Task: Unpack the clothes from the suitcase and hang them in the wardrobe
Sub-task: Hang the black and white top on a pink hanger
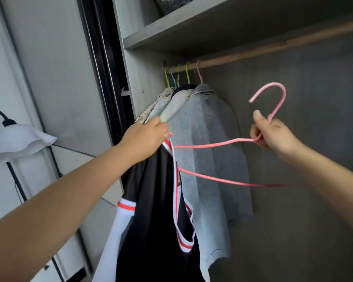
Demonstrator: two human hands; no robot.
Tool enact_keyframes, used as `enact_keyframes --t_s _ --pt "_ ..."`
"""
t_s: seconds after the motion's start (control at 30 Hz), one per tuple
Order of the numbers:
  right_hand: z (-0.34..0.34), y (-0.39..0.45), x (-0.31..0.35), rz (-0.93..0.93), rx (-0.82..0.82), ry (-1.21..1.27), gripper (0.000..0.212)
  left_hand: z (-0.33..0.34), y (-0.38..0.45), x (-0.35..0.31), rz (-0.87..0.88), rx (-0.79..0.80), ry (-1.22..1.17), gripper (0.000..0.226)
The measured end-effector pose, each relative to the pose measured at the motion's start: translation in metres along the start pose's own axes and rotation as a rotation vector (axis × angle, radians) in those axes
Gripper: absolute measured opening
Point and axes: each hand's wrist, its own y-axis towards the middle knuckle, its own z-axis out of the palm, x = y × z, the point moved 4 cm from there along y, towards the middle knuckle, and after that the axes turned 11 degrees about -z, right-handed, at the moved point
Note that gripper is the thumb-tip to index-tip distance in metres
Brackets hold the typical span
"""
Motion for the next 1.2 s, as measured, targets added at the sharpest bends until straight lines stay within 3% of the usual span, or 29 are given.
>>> enact_keyframes --t_s 0.1,0.17,0.23,0.37,0.47,0.53,0.63,0.7,0.77,0.8,0.87,0.97,1.0,1.13,1.2 --pt "0.006 0.0 0.01 0.002 0.042 -0.006 0.063 0.005 -0.009 0.004 -0.279 0.258 -0.112 0.07" --pt "0.018 -0.003 0.014 0.028 0.044 0.016 0.063 0.005 -0.007 -0.011 -0.21 0.295 -0.119 0.052" --pt "0.034 -0.009 0.012 0.085 0.044 0.069 0.062 0.002 -0.006 -0.03 -0.013 0.173 0.014 0.042" --pt "0.059 -0.028 -0.002 0.278 0.023 0.278 0.056 -0.005 0.004 -0.037 0.01 0.011 0.058 0.041" --pt "0.066 -0.032 0.002 0.276 0.041 0.353 0.054 -0.009 0.009 -0.064 0.124 0.133 0.125 0.041" --pt "0.064 -0.029 0.009 0.241 0.042 0.356 0.055 -0.001 0.009 -0.072 0.079 0.263 0.142 0.038" --pt "0.053 -0.023 0.015 0.181 -0.004 0.441 0.053 -0.01 0.005 -0.071 0.015 0.225 0.141 0.036" --pt "0.042 -0.022 0.016 0.029 -0.05 0.366 0.039 -0.012 0.005 -0.059 -0.009 0.15 0.188 0.03" --pt "0.028 -0.035 0.022 -0.334 -0.144 0.025 0.019 -0.007 0.006 -0.046 0.011 0.099 0.129 0.026" --pt "0.025 -0.045 0.02 -0.488 -0.161 -0.091 0.02 -0.004 0.008 -0.039 0.011 0.09 0.119 0.03" --pt "0.032 -0.068 0.011 -0.615 0.016 -0.13 0.03 -0.009 0.015 -0.026 -0.032 0.039 0.09 0.038" --pt "0.069 -0.097 -0.016 -0.301 0.52 -0.105 0.048 -0.021 0.024 -0.012 -0.189 -0.005 0.05 0.046" --pt "0.078 -0.103 -0.029 -0.226 0.591 -0.163 0.05 -0.022 0.027 -0.009 -0.267 0.032 0.017 0.043" --pt "0.081 -0.096 -0.05 -0.263 0.556 -0.099 0.009 -0.025 0.029 0.004 -0.428 0.019 -0.034 0.04" --pt "0.062 -0.079 -0.057 -0.222 0.561 -0.09 0.02 -0.022 0.024 0.017 -0.515 0.032 -0.137 0.039"
